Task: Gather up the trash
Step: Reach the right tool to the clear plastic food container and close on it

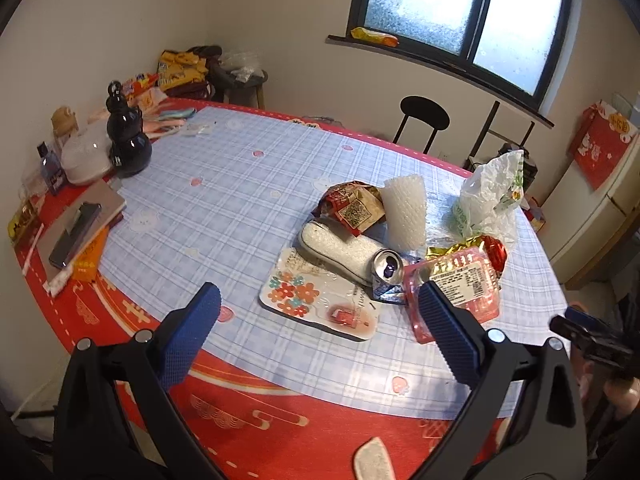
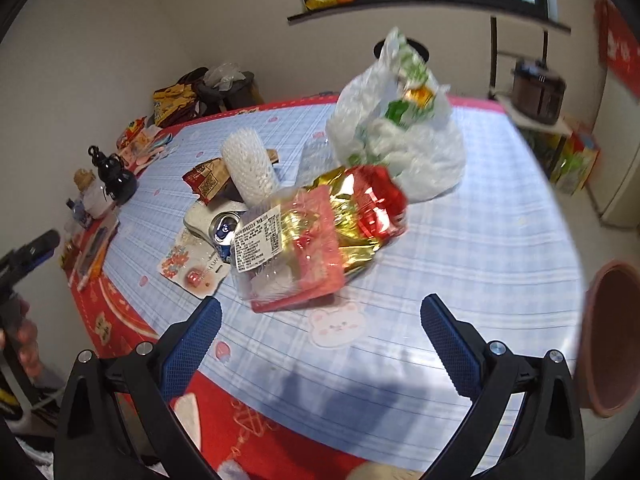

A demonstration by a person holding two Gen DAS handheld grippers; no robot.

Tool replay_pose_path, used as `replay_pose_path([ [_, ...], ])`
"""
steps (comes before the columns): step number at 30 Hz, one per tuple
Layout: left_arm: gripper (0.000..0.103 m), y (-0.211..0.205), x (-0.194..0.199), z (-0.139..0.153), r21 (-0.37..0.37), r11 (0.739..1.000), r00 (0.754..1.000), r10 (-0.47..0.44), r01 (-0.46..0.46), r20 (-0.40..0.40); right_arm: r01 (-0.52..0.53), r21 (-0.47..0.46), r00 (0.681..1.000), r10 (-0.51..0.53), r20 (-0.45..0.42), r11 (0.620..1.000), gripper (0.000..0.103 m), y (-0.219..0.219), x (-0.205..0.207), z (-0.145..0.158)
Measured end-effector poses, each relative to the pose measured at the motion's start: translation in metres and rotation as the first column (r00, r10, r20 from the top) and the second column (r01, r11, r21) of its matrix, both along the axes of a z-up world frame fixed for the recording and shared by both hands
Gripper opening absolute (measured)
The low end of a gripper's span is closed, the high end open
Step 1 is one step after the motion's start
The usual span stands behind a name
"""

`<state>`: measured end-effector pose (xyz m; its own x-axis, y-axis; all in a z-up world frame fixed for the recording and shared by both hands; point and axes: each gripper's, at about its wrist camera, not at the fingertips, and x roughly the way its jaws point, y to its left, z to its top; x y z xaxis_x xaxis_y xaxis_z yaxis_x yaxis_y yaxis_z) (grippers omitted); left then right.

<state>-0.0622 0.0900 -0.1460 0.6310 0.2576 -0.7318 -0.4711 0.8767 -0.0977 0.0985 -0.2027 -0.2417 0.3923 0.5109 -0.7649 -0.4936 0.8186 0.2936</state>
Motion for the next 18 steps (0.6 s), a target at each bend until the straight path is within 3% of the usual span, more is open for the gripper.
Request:
replay_pose_path([
  [2,0.097,0.008,-0.004,-0.004,0.012,1.0,1.0,-0.004,0.004,0.0,0.025,0.029,1.0,-0.024,-0.012,0.999,0.098,0.016,0.008,-0.019],
  [7,0.097,0.05,0.003,-0.025,-0.062,0.998,0.999,0.026,-0.028,-0.036,0.17,0.088,0.984,-0.164,-0.073,0.981,0.098,0.042,0.022,-0.054],
  [12,0.097,0.069,0.014,-0.04,-0.069,0.997,0.997,-0.043,0.038,-0.063,0.277,0.076,0.957,-0.268,-0.115,0.958,0.098,0.052,0.035,-0.078],
  [18,0.097,0.093,0.031,-0.065,-0.122,0.986,0.987,-0.124,0.111,-0.1,0.389,0.126,0.907,-0.355,-0.227,0.913,0.096,0.057,0.037,-0.1],
])
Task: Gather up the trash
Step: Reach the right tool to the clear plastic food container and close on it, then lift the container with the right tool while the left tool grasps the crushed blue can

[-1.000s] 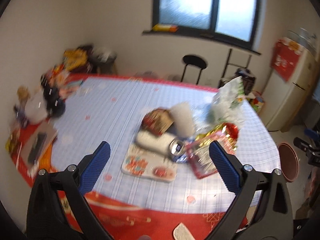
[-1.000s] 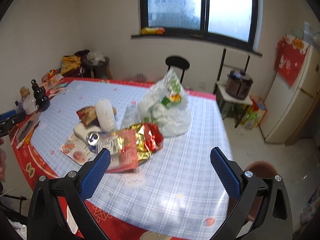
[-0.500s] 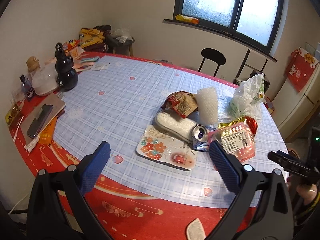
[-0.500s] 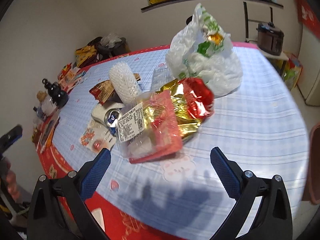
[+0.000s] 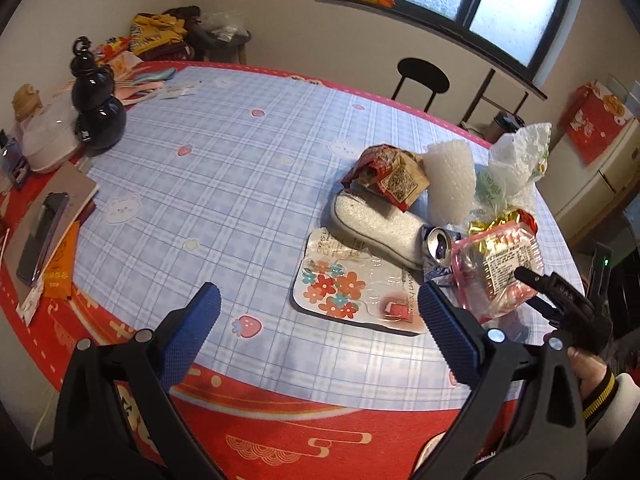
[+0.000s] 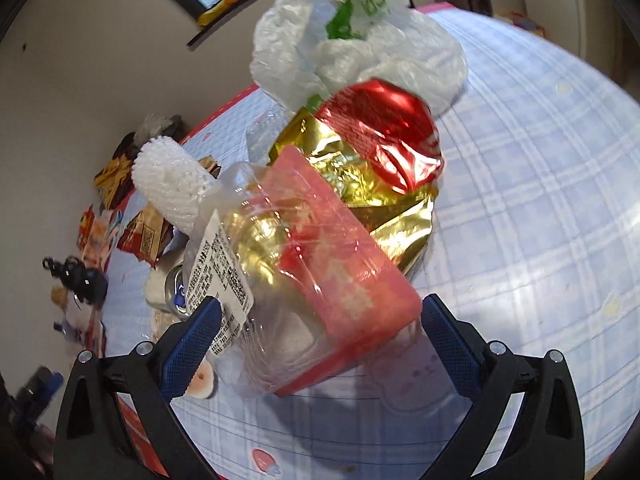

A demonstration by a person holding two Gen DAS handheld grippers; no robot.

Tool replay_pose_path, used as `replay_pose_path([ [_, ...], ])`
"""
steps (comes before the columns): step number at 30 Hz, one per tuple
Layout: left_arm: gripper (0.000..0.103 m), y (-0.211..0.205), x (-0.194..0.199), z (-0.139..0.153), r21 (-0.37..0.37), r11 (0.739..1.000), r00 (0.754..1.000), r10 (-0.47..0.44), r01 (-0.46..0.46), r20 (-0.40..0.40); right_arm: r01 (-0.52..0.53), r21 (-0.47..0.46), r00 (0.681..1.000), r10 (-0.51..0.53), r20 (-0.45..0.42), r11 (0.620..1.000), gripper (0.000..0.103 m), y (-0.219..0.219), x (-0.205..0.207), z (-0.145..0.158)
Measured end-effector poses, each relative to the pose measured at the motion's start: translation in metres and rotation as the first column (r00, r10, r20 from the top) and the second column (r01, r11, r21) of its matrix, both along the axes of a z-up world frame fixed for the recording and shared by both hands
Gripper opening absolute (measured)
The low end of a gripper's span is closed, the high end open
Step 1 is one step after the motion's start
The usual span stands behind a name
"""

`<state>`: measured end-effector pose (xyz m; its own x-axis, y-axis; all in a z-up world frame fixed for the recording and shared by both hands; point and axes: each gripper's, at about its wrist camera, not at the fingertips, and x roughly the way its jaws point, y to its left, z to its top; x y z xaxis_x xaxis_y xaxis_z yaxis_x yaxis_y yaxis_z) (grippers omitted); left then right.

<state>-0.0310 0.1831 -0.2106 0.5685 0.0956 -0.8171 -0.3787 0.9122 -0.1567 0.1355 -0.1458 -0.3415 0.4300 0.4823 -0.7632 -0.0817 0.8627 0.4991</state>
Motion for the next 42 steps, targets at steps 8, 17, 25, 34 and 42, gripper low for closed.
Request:
replay_pose_path([
  [8,0.097,0.012,0.019,-0.013,-0.012,0.995,0.995,-0.096,0.096,-0.006,0.032,0.048,0.997,-0.035,0.064,0.998,0.055,0.01,-0.029,0.034],
  [17,0.097,0.016,0.03,-0.032,-0.081,0.983,0.986,-0.164,0.162,-0.011,0.008,-0.063,0.974,0.006,0.225,0.998,0.05,0.033,-0.051,0.088],
  [25,0.097,0.014,0.032,-0.045,-0.114,0.973,0.979,-0.204,0.2,-0.02,0.033,-0.143,0.944,0.016,0.329,0.989,0.05,0.036,-0.065,0.117],
  [34,0.088,-0.004,0.051,-0.047,-0.145,0.945,0.955,-0.296,0.294,0.004,0.098,-0.184,0.941,-0.031,0.338,0.978,0.05,0.023,-0.076,0.114],
  [42,0.072,-0.067,0.11,-0.066,-0.05,0.881,0.883,-0.469,0.47,0.03,0.181,-0.206,0.931,-0.1,0.35,0.962,0.05,-0.01,-0.095,0.119],
])
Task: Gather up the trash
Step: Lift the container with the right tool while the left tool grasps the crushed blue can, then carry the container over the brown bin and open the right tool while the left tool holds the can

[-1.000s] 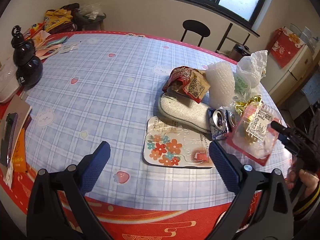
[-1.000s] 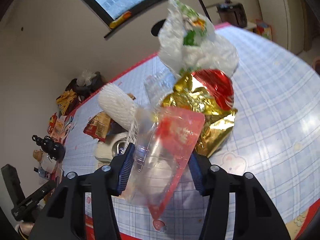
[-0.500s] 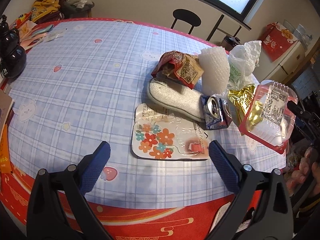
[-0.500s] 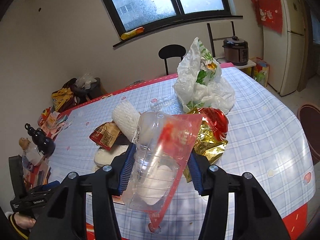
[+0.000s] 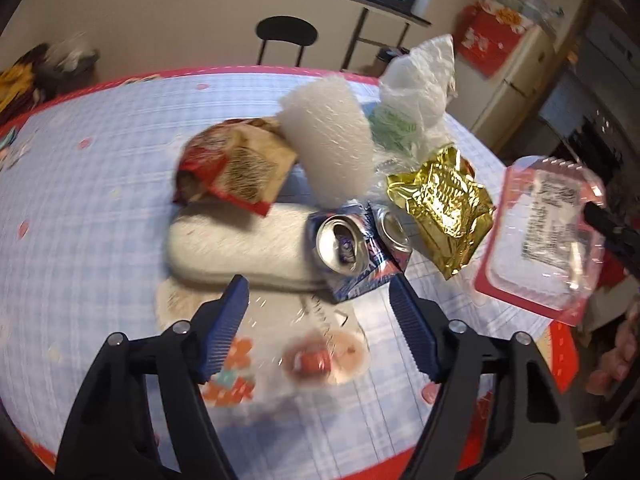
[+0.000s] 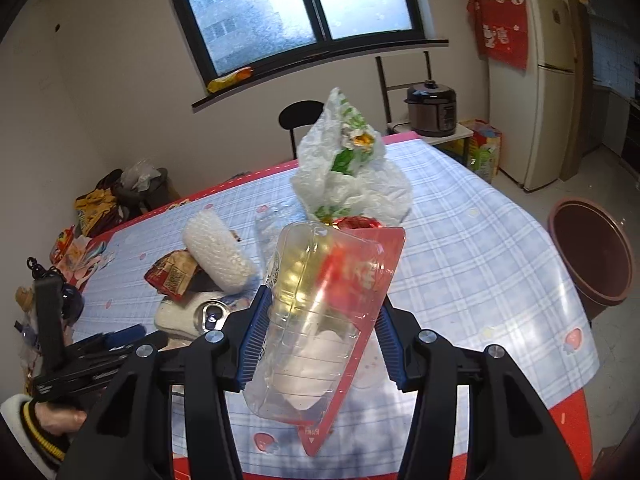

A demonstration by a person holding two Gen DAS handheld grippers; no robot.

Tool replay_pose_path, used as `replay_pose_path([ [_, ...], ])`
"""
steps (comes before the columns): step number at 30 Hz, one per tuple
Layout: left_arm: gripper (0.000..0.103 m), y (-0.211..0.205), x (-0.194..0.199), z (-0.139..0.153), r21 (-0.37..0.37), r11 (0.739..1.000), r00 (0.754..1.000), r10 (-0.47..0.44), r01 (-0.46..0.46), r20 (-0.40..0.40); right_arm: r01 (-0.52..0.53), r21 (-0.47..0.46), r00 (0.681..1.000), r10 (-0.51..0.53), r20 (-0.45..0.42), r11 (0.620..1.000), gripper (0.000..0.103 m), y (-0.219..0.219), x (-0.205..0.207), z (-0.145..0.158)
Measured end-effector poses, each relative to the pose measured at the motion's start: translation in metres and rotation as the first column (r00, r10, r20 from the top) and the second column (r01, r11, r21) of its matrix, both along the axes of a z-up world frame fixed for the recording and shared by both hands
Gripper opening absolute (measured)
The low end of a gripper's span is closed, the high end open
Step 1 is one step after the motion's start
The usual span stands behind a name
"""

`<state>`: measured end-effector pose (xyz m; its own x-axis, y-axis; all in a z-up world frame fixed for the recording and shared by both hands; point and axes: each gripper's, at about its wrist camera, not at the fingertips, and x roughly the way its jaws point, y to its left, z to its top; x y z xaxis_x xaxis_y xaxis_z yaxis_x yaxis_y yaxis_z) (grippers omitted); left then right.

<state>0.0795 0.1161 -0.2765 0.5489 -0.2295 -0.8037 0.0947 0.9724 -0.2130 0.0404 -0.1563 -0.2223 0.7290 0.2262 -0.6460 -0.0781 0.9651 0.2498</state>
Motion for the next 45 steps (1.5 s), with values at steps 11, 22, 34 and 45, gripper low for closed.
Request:
replay_pose_path([
  [11,0.075,-0.05,0.049,-0.046,0.163,0.986,0.998,-0.037,0.044,-0.045,0.155,-0.007,0.987,-0.155,-0.03,0.988,0.05,-0.061,-0.029,-0.006],
  [22,0.055,-0.06,0.057,-0.041,0.208,0.978,1.0,-0.023,0.021,0.005,0.165,-0.008,0.986,-0.165,-0.012,0.986,0.05,-0.064,-0.035,0.002],
  [34,0.055,0.0,-0.02,0.024,0.056,0.995,0.989,0.08,-0.087,0.124,0.068,-0.004,0.997,-0.067,0.023,0.998,0.05,-0.032,-0.02,0.015],
  [45,0.055,0.033,-0.069,0.055,0.052,0.976,0.965,0.198,-0.209,0.174,-0.058,-0.001,0.998,0.058,0.022,0.998,0.051,-0.004,0.003,0.013],
])
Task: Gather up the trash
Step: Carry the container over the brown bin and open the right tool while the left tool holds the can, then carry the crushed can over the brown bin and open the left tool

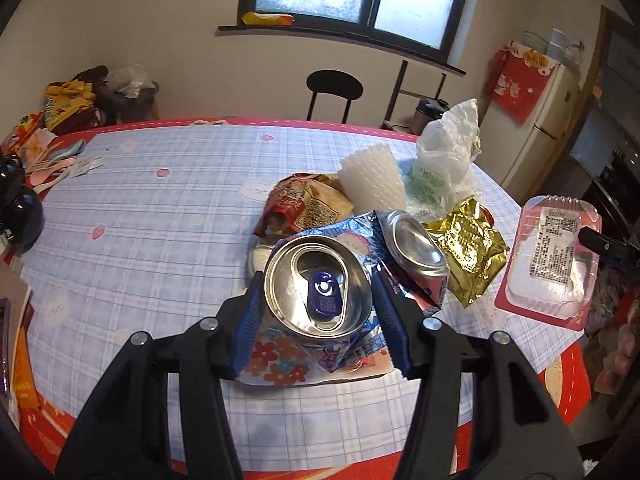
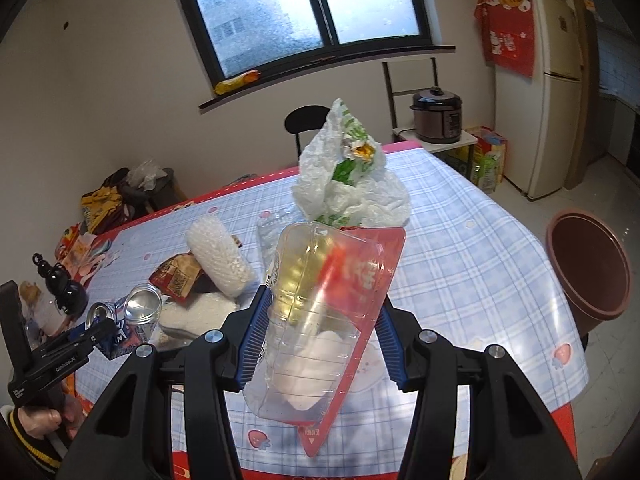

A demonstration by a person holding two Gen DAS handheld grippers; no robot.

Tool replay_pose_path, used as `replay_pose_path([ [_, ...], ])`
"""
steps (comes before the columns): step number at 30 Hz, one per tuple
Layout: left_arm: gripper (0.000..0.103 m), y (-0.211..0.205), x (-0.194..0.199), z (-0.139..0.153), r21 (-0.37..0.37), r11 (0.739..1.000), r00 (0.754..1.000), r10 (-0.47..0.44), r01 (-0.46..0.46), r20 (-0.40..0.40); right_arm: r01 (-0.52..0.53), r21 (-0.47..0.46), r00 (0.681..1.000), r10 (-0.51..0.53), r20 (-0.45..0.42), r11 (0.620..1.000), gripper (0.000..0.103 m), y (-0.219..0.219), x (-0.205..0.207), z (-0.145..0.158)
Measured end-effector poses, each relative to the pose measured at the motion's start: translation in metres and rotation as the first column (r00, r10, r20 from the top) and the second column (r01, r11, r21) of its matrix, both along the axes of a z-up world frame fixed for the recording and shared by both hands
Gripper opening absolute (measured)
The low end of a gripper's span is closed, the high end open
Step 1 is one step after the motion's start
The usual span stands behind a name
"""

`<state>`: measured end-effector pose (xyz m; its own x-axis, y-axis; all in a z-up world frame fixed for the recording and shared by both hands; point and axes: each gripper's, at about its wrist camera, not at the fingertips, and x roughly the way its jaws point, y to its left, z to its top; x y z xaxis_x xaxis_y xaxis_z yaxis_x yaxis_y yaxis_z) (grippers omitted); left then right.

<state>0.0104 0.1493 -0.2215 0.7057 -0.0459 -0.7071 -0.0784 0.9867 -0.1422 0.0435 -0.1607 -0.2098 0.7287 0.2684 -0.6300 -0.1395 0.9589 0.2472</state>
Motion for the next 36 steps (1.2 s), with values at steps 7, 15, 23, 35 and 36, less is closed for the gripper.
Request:
replay_pose_path([
  [7,0.055,-0.025,-0.007,0.021,0.027,0.998,0.999,0.048,-0.049,0.025,-0.059,0.037,0.998,0.06,-0.007,0.998,0.051,-0.025,0.017,-0.004],
  [15,0.055,-0.104,0.005,0.048,0.023,0.997,0.995,0.078,-0.08,0.066,-0.022,0.052,1.0,0.021,0.02,0.998,0.051,-0.133,0.039,0.011],
  [23,0.055,-0.196,0.02,0.058,-0.009,0.997,0.994,0.076,-0.075,0.081,0.157,-0.066,0.987,-0.154,0.04,0.985,0.051,-0.287,0.064,0.007],
  [35,0.053,-0.281,0.039,0.058,-0.007,0.999,0.996,0.049,-0.048,0.072,0.308,-0.186,0.951,-0.306,0.039,0.933,0.092,-0.414,0.101,-0.012],
  [36,0.051,-0.287,0.041,0.059,0.0,0.999,0.997,0.035,-0.035,0.074,0.318,-0.174,0.948,-0.312,0.062,0.932,0.094,-0.417,0.099,-0.008],
])
